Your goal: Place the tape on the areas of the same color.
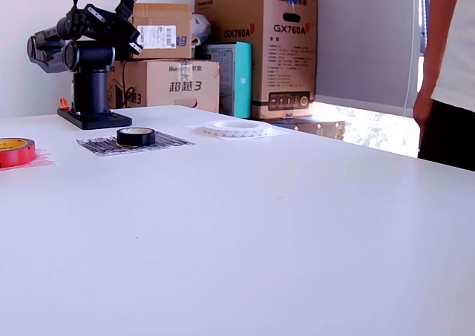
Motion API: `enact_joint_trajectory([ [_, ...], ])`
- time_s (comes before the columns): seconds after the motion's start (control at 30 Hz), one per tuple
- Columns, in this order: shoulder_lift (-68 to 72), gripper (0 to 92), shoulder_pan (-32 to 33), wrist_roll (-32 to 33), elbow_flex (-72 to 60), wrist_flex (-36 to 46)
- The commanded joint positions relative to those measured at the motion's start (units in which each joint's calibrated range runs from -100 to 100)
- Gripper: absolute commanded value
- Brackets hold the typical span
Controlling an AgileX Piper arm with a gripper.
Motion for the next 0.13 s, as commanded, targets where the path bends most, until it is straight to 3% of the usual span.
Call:
enact_joint_trajectory([
  [0.0,-0.58,0.2,-0.14,-0.25,-0.35,0.34],
  [0.1,-0.58,0.2,-0.14,-0.25,-0.35,0.34],
])
